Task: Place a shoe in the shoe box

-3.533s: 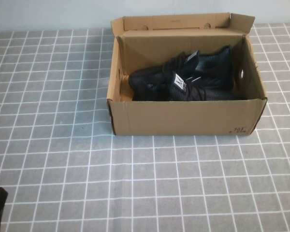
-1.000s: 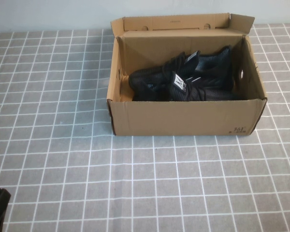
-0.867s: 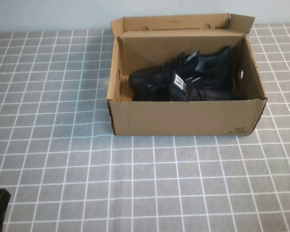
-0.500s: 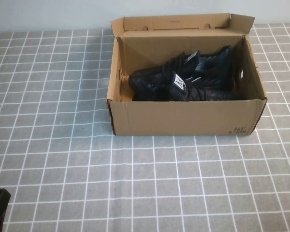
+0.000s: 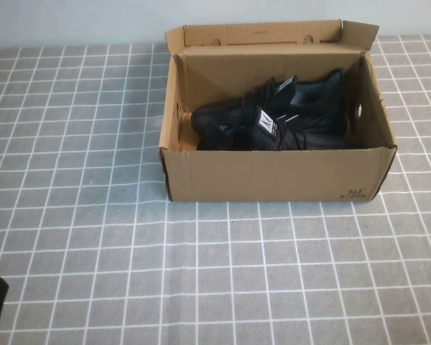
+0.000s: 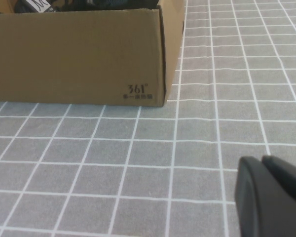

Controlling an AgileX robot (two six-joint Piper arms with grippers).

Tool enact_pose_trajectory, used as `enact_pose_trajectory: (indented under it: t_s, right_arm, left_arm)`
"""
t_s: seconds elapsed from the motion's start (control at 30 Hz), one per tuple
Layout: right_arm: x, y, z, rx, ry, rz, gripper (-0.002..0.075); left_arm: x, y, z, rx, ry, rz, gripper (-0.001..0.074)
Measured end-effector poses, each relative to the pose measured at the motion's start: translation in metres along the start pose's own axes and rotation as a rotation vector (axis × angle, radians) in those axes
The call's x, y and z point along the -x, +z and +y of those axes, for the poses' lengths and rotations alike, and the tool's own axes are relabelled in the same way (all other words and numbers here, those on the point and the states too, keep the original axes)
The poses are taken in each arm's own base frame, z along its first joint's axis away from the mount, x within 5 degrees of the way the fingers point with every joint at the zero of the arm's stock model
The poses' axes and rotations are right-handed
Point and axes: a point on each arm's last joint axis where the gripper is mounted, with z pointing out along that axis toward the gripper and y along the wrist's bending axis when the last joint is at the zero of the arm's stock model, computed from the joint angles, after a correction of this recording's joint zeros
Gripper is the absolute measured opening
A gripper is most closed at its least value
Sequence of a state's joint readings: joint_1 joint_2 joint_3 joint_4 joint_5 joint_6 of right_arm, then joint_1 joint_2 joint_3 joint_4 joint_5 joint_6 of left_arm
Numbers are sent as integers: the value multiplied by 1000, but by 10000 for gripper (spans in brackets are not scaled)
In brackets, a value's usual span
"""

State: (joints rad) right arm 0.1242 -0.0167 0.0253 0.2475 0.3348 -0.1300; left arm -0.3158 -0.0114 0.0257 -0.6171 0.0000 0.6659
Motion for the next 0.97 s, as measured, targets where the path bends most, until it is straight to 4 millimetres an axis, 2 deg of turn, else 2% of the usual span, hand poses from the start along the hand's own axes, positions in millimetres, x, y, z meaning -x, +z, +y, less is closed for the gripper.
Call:
enact_pose_trajectory:
  t_s: [0.17,0.4,0.53,0.73,0.97]
  right_arm:
    - [0,0,0,0,0,0,-16]
    - [0,0,0,0,0,0,-16]
    - [0,0,0,0,0,0,-16]
    - [0,0,0,0,0,1,-16]
    - [0,0,0,0,0,1,-16]
  left_arm:
    - [3,0,5,77,120,-32,-1]
    - [5,-1,12,213,112,-36,-1]
    - [-7,-2,12,211,78,84,-1]
    - [-32,-7,10,192,32,364,-1]
    - [-35,-8,10,189,25,399,-1]
